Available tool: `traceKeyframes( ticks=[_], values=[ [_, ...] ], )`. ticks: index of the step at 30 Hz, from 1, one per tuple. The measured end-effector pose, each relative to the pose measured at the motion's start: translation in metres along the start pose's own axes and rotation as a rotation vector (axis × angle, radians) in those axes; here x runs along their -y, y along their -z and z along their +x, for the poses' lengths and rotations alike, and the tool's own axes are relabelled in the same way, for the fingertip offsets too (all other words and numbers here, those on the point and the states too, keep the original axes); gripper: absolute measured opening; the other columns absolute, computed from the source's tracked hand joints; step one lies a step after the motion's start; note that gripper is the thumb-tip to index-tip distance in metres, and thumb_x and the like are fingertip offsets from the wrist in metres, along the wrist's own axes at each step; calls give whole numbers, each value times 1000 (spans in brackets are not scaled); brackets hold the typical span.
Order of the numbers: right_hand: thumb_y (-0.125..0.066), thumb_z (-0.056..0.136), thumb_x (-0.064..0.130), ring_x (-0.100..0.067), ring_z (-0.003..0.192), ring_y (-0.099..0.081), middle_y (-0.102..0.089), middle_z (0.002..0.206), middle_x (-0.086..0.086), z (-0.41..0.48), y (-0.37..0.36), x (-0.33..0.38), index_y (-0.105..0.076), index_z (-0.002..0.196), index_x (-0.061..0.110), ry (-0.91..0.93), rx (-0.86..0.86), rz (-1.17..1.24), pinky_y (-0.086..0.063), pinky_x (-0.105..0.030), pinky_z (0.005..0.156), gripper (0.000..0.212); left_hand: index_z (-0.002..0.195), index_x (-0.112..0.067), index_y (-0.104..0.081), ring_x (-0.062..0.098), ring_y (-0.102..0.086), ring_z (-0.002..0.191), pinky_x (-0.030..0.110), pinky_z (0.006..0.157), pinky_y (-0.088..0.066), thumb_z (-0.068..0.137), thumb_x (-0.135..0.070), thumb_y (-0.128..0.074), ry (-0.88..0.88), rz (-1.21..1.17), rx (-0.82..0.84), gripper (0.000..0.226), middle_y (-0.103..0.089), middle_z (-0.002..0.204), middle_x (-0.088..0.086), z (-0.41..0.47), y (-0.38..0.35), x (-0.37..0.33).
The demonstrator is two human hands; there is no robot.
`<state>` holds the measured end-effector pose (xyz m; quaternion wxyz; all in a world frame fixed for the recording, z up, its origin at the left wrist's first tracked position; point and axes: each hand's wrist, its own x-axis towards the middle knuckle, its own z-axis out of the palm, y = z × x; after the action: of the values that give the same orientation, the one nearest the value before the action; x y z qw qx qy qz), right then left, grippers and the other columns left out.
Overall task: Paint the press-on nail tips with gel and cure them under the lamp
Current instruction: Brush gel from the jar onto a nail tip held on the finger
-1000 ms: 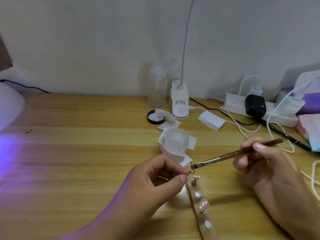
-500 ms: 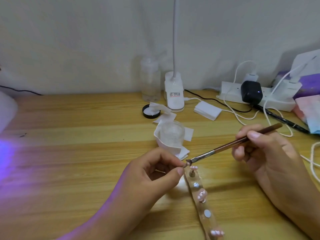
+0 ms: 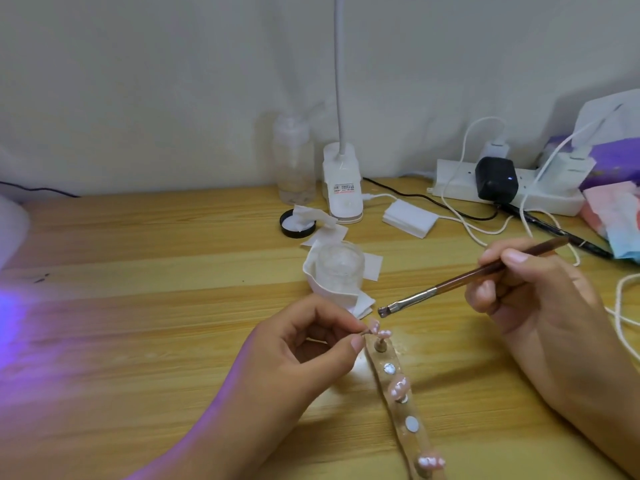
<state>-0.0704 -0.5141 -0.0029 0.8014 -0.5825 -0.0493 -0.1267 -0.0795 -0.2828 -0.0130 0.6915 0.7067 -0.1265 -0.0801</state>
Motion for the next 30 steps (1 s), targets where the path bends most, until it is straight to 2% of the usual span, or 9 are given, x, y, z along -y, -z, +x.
traceKeyframes(
  ticks=[6,11,13,16,19,23,28,30],
  values=[
    [-51,81,15,-11,54,-56,-60,66,1,-3,-4,0,-71,68,22,-38,40,-7,-50,-19,55,25,76,-30,-73,1,-59,65,13,59,-46,63,-41,-72,0,-2,-6,17,-67,70,-11,0,0,2],
    [-50,89,15,-9,59,-58,-61,64,3,-1,0,-2,-73,74,24,37,-3,-119,-51,-18,59,29,76,-29,-72,3,-60,66,14,61,-47,64,-40,-72,2,-1,5,17,-68,72,-9,0,1,2],
    [-47,94,15,-8,64,-59,-61,65,2,1,2,-1,-74,81,25,36,16,-84,-51,-18,61,32,76,-29,-72,3,-60,67,14,61,-47,64,-40,-72,-6,5,1,15,-68,72,-10,0,0,2],
    [-51,91,19,-8,68,-59,-61,68,1,3,1,1,-74,86,25,-31,54,36,-51,-19,62,24,77,-28,-72,3,-61,68,16,61,-49,64,-39,-72,-3,-2,-3,17,-68,73,-7,0,0,1],
    [-55,85,17,-8,64,-57,-59,65,0,2,-1,4,-75,84,24,-89,26,61,-50,-18,58,21,80,-26,-73,5,-62,70,20,62,-52,64,-37,-73,1,2,2,19,-70,78,2,0,0,0],
    [-61,77,27,-6,56,-56,-58,61,2,1,-6,6,-74,72,23,-138,-25,53,-49,-16,53,14,81,-26,-73,9,-61,70,26,64,-53,69,-28,-76,18,14,9,12,-70,84,11,-1,0,0],
    [-60,77,26,-10,54,-58,-61,58,-3,-4,-8,4,-59,85,11,-133,-21,-29,-49,-18,51,17,81,-27,-74,7,-60,69,26,63,-53,64,-38,-72,12,1,17,20,-69,80,6,-1,-1,0],
    [-61,76,26,-11,53,-58,-61,58,-6,-4,-9,3,-60,86,11,-137,-6,-46,-49,-18,50,18,82,-27,-74,7,-60,68,23,62,-53,65,-38,-73,10,3,22,20,-69,78,4,0,0,1]
  ],
)
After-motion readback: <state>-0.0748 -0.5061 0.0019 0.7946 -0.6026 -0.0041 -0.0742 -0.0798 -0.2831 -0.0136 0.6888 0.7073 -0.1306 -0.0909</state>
